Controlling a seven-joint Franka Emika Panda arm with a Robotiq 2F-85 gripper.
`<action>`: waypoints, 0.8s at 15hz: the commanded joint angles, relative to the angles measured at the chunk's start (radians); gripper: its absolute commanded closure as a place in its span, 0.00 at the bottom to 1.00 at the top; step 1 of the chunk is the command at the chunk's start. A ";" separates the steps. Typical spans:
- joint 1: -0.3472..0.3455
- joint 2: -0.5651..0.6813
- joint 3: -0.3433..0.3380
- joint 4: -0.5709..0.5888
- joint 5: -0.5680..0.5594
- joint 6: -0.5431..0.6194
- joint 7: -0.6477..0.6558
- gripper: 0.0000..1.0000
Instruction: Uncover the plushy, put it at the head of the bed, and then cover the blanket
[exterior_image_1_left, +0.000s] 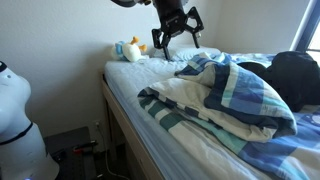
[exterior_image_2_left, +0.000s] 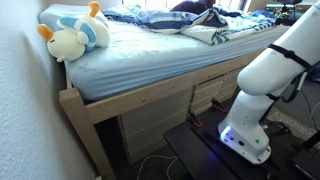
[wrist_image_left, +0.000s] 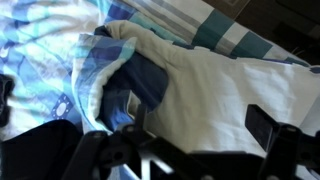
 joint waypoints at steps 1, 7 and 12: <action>-0.014 0.006 0.011 0.002 0.004 0.005 -0.003 0.00; -0.029 0.047 -0.023 -0.005 0.012 0.150 -0.004 0.00; -0.070 0.116 -0.045 0.015 -0.003 0.286 -0.021 0.00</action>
